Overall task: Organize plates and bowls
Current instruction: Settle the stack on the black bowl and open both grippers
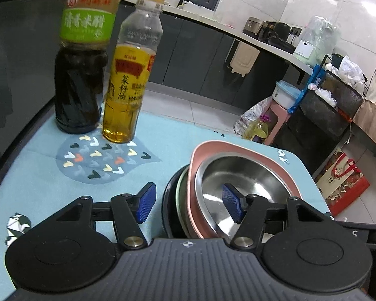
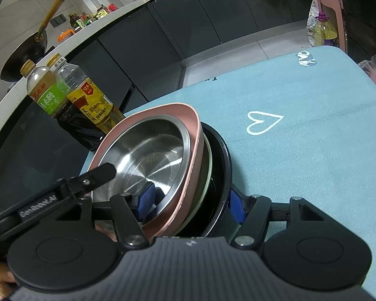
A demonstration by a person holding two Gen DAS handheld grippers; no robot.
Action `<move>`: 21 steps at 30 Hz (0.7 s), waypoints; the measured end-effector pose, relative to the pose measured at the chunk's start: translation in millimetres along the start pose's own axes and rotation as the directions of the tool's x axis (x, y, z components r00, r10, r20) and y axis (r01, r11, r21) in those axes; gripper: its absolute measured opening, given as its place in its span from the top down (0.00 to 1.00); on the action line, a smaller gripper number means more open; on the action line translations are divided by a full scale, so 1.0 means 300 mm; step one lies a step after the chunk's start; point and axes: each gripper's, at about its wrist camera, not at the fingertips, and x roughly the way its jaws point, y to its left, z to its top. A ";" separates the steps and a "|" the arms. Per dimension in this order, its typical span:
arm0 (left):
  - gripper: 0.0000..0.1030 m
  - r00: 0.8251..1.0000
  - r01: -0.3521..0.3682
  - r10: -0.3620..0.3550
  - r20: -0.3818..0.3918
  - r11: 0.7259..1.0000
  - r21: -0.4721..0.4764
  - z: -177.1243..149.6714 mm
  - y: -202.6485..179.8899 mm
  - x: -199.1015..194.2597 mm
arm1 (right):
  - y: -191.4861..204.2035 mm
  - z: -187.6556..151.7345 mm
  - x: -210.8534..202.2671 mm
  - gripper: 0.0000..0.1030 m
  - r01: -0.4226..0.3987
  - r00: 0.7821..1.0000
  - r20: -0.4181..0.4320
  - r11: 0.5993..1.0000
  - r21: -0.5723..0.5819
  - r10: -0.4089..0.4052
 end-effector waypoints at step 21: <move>0.46 0.991 -0.114 0.108 0.077 0.991 0.070 -0.067 -0.036 -0.156 | 0.050 -0.028 -0.119 0.52 0.042 0.988 0.150 0.997 -0.069 -0.031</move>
